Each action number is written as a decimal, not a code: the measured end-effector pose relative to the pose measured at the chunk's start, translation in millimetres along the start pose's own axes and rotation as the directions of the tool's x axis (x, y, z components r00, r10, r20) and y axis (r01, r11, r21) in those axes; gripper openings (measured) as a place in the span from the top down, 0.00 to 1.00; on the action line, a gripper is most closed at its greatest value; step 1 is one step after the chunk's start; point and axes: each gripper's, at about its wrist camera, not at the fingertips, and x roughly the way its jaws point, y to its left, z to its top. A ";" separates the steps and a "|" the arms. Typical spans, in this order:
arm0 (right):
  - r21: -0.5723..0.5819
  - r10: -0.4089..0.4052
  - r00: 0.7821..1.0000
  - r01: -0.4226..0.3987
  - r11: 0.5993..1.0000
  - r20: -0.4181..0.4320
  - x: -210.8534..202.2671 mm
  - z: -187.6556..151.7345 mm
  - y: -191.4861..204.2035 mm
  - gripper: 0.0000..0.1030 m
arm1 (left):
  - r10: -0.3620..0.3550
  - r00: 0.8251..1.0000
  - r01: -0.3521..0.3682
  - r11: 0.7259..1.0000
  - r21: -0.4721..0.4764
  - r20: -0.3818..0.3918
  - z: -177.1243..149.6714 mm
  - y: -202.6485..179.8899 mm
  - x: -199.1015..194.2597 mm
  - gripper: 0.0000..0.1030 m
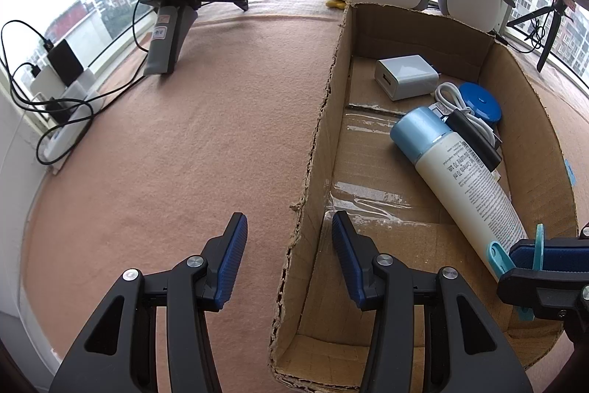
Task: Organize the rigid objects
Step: 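Carry the teal clip into the box and open the right gripper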
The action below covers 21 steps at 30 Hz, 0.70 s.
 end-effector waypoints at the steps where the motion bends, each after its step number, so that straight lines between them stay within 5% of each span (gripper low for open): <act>1: -0.004 0.003 1.000 -0.003 1.000 -0.005 1.4 0.1 0.5 0.90 | 0.000 1.000 0.000 1.000 0.000 0.000 0.0 -0.2 0.0 0.54; 6: -0.016 -0.003 1.000 0.003 1.000 -0.009 2.9 -1.9 3.0 0.85 | -0.001 1.000 0.001 1.000 0.000 0.000 -0.1 0.2 0.0 0.54; 9: -0.032 -0.020 1.000 0.020 0.999 0.001 0.2 -2.7 5.8 0.54 | 0.000 1.000 0.000 1.000 0.000 0.000 -0.1 0.4 0.0 0.54; 10: -0.039 -0.029 1.000 0.029 0.999 0.008 -1.4 -2.9 7.1 0.51 | -0.001 1.000 0.001 1.000 0.000 0.000 -0.1 0.2 0.0 0.54; 21: -0.064 -0.079 0.997 0.080 0.995 0.023 -9.5 -7.3 9.8 0.45 | -0.001 1.000 0.001 1.000 0.000 0.001 -0.3 0.7 0.0 0.54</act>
